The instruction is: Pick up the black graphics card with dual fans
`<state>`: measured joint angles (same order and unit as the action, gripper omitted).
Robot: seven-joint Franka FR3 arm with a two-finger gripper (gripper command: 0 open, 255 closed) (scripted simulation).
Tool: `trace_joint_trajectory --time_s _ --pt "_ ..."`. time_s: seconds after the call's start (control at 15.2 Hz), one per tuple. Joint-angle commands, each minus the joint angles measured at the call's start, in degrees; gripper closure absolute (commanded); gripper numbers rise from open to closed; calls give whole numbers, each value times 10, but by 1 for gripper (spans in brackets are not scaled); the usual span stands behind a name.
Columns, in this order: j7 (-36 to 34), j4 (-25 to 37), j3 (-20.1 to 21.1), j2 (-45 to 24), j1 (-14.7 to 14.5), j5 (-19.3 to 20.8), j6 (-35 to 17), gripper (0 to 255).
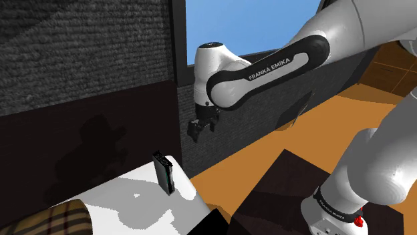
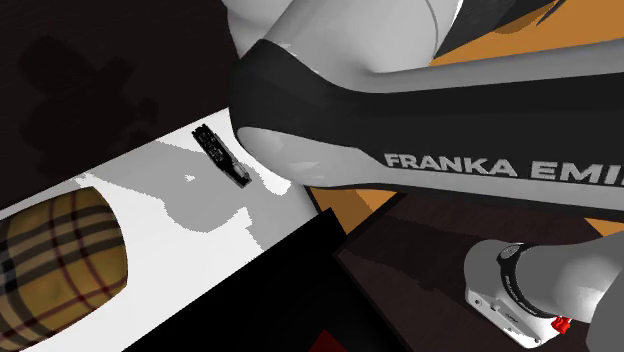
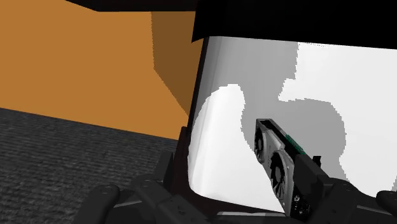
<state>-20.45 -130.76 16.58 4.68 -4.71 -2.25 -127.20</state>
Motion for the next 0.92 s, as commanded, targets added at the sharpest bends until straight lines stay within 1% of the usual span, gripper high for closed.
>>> trace_joint_trajectory --time_s 0.0,0.2,0.4,0.86 --pt "-23 25 9 -45 -4 18 -20 0" --pt "-60 70 16 -114 -15 50 -39 0" --pt "-94 123 16 -182 -31 83 -51 0" --pt "-153 273 -1 -341 -85 143 -51 0"
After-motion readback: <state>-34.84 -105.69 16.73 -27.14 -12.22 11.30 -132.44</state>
